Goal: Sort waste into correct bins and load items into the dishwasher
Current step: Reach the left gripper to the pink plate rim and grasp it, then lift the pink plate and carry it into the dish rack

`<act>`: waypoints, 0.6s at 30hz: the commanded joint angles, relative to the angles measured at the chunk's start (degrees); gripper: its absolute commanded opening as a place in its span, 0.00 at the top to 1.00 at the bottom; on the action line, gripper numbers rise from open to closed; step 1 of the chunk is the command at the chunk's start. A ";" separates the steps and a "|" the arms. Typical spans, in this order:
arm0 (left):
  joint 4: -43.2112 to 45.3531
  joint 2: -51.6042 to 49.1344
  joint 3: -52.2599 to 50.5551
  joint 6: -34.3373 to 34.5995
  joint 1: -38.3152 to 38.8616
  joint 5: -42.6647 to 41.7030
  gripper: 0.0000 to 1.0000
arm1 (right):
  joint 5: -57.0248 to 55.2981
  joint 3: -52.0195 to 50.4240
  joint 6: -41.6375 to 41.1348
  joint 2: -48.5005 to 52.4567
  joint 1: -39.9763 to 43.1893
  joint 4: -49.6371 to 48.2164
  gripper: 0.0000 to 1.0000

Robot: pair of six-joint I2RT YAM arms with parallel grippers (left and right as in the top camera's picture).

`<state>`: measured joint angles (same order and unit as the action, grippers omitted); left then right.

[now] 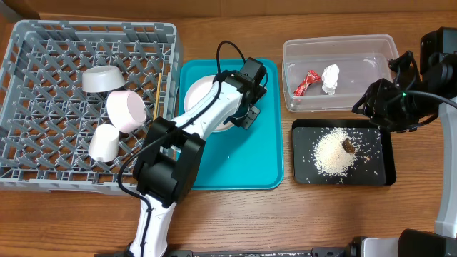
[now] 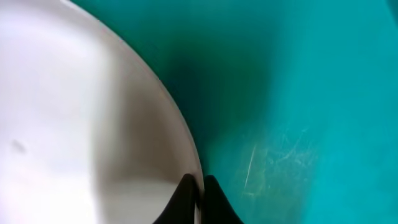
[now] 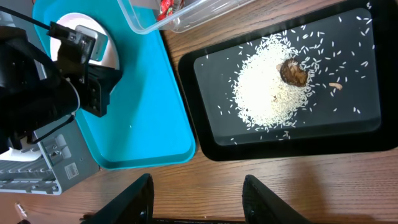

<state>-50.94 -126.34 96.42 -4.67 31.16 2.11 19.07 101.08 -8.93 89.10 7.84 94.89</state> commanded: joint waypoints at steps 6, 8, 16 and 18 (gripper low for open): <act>-6.38 -0.59 8.66 2.14 0.15 -1.66 0.96 | -0.13 -0.15 0.44 -0.37 -0.22 -0.33 0.52; -8.96 -0.17 12.55 2.16 -0.02 -1.66 0.96 | -0.13 -0.15 0.44 -0.37 -0.22 -0.33 0.52; -20.28 0.90 30.86 6.69 -3.23 -1.51 0.96 | -0.13 -0.15 0.44 -0.37 -0.22 -0.26 0.51; -23.12 0.90 35.01 7.72 -4.76 -1.81 0.96 | -0.13 -0.15 0.44 -0.37 -0.22 -0.26 0.51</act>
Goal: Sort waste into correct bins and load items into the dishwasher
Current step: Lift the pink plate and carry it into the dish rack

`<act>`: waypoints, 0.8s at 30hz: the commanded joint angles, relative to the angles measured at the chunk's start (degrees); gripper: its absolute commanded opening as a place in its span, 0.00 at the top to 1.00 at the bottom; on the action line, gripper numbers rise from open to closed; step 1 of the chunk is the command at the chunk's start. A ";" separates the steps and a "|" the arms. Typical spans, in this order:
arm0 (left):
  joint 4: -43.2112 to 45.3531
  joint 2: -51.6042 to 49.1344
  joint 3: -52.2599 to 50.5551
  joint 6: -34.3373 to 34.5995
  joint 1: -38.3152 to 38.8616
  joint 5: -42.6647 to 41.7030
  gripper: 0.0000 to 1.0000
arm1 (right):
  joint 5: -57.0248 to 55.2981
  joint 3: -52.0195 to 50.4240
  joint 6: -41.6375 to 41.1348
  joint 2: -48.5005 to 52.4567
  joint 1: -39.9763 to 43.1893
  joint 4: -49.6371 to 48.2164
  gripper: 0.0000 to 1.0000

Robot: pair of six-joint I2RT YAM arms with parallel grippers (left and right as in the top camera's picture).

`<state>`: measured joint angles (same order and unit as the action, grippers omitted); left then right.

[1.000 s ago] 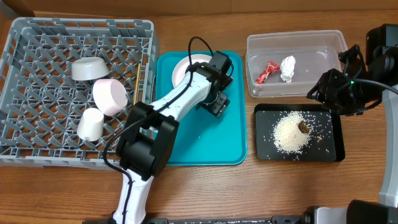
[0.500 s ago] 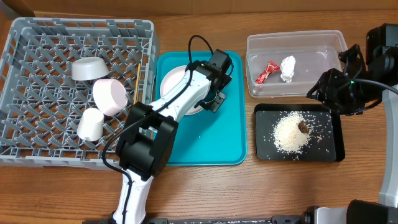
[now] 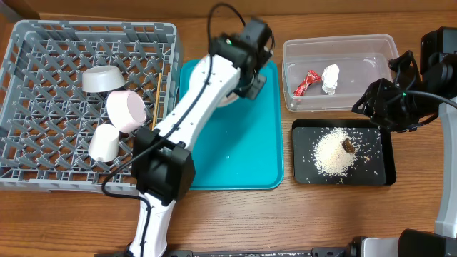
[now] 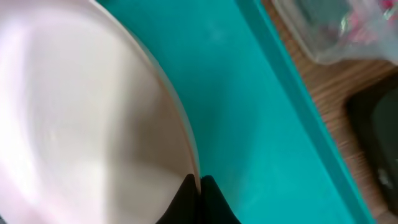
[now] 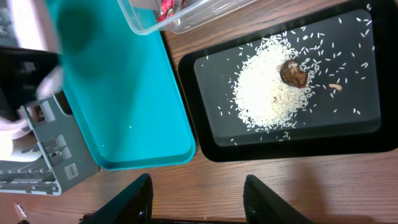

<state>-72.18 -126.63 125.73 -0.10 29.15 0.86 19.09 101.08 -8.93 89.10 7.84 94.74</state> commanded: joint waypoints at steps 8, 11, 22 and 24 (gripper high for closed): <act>-9.03 1.18 16.06 3.04 -11.65 -11.06 0.96 | -0.20 -0.15 0.44 -0.37 -0.22 -0.15 0.47; -9.53 1.18 16.28 2.12 -15.72 -18.93 0.96 | -1.01 -0.15 0.42 -0.37 -0.22 -0.11 0.48; -11.61 1.16 15.74 -1.66 -27.80 -44.39 0.96 | -1.90 -0.15 0.42 -0.37 -0.22 -0.04 0.48; -12.15 1.14 15.72 -2.25 -28.72 -44.39 0.96 | -1.90 -0.15 0.42 -0.37 -0.22 -0.07 0.48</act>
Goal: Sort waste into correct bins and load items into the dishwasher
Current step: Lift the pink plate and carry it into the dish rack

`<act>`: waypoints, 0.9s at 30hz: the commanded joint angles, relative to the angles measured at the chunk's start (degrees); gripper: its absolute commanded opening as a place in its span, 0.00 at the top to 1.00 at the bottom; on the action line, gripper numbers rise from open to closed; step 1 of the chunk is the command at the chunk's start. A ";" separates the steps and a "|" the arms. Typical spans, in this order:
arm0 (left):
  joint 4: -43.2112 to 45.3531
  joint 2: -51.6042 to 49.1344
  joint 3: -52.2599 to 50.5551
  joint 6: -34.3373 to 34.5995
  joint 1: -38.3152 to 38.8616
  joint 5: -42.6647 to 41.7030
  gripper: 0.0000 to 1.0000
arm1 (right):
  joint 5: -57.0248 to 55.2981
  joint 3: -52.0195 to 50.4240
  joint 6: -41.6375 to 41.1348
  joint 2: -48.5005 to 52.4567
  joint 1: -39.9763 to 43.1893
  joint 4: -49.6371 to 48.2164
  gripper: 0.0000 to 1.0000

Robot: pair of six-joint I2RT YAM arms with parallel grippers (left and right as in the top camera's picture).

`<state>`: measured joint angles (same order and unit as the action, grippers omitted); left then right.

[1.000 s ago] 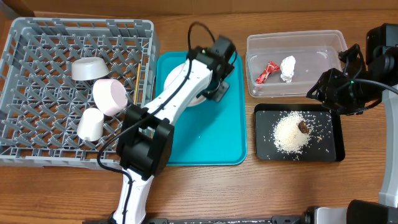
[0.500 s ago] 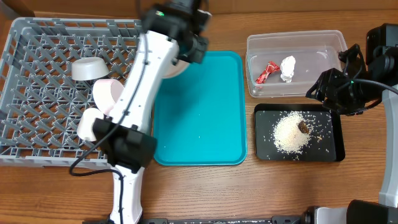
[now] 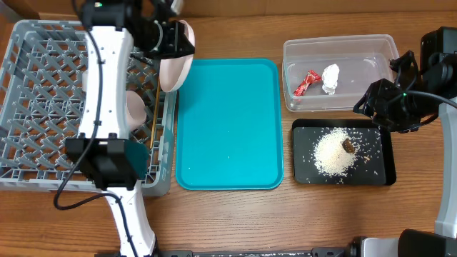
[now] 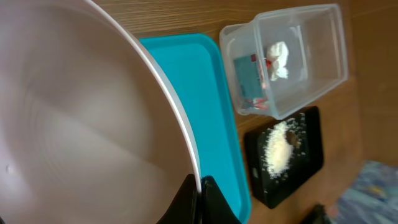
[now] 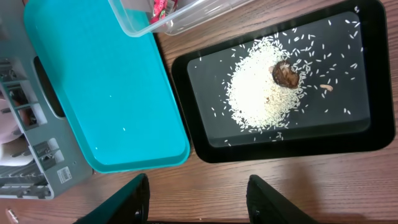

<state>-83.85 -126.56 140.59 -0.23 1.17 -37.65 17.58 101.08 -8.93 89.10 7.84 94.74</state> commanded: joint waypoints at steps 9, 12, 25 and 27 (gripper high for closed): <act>-0.81 1.05 -2.99 -4.76 -3.19 -5.64 0.96 | -0.39 -0.15 0.42 -0.37 -0.22 -0.07 0.48; -0.79 1.05 -4.39 -5.27 -4.59 -5.14 0.96 | -0.39 -0.15 0.42 -0.37 -0.22 -0.07 0.48; -4.66 1.14 -5.42 -2.73 -10.62 0.61 0.00 | -0.39 -0.15 0.42 -0.37 -0.22 -0.11 0.48; -5.07 1.51 -5.31 -2.73 -11.32 1.05 0.00 | -0.85 -0.15 0.42 -0.37 -0.22 -0.09 0.48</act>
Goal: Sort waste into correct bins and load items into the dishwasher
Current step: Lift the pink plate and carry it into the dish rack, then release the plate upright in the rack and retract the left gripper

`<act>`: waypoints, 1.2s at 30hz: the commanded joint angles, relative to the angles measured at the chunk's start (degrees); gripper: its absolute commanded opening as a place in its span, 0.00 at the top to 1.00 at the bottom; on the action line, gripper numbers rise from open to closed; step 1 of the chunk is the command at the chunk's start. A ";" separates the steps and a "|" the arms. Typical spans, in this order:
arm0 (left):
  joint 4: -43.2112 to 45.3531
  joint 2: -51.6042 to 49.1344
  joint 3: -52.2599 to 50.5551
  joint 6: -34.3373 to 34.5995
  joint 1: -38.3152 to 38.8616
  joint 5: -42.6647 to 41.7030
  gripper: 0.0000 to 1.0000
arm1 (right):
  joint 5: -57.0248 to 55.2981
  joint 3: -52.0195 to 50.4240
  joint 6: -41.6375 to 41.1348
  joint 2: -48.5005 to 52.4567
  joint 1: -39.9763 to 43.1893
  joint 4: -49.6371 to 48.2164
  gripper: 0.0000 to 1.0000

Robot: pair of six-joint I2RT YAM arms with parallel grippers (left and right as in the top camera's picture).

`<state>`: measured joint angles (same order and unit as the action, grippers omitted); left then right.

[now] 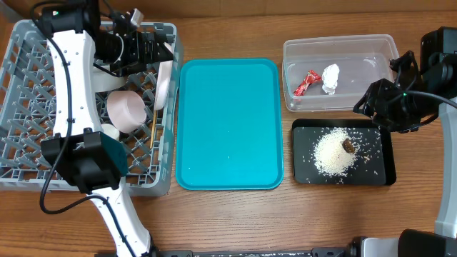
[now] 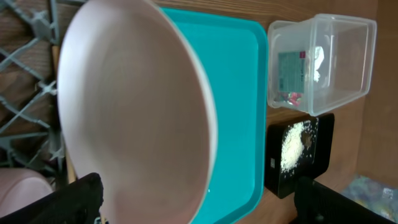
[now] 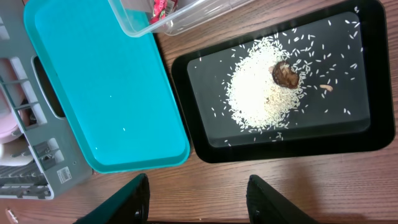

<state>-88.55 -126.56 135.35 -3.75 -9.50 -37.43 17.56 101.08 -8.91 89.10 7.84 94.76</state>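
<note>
The white plate [image 1: 163, 84] stands on edge in the right side of the grey dish rack [image 1: 36, 107]. It fills the left wrist view [image 2: 137, 112]. My left gripper [image 2: 205, 205] is open, its fingers wide apart either side of the plate's rim; overhead it hovers over the rack's far right [image 1: 153, 46]. A pink bowl [image 1: 127, 111] and a white cup [image 1: 107, 132] lie in the rack. My right gripper [image 3: 199, 202] is open and holds nothing, above the wood beside the black tray [image 3: 373, 93].
The teal tray [image 1: 228, 121] lies bare between the rack and the bins. A clear container [image 1: 371, 46] holds a red wrapper [image 1: 308, 82] and a crumpled tissue [image 1: 330, 77]. The black tray [image 1: 382, 171] holds rice [image 1: 334, 153] and a brown scrap.
The left gripper was shut on the plate's rim above the rack's right edge. Now the plate stands in the rack and the gripper is open. The right arm has not moved.
My left gripper was shut on the plate's rim on the teal tray. Then it held the plate at the tray's far end, then over the rack's right edge. Now the plate stands in the rack, let go. The right gripper stayed open by the black tray.
</note>
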 commanded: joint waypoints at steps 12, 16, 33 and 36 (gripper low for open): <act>-3.26 9.94 -0.07 7.91 -1.68 22.34 0.00 | 5.44 -0.26 -0.11 -0.33 -1.55 -14.93 0.08; -4.33 12.09 -0.07 10.58 -1.55 27.19 0.00 | 1.53 -0.28 0.70 0.74 -4.68 -24.26 0.00; -8.26 12.61 -3.56 10.14 0.09 28.61 0.00 | -11.72 -0.33 1.88 15.02 -11.98 -18.58 0.00; -8.28 13.92 -8.20 10.12 0.61 28.55 0.00 | -11.52 -0.33 1.81 14.43 -11.89 -15.10 0.00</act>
<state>-96.68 -114.78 130.82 5.87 -9.69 -9.32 7.05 100.51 -7.42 105.23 -4.19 78.74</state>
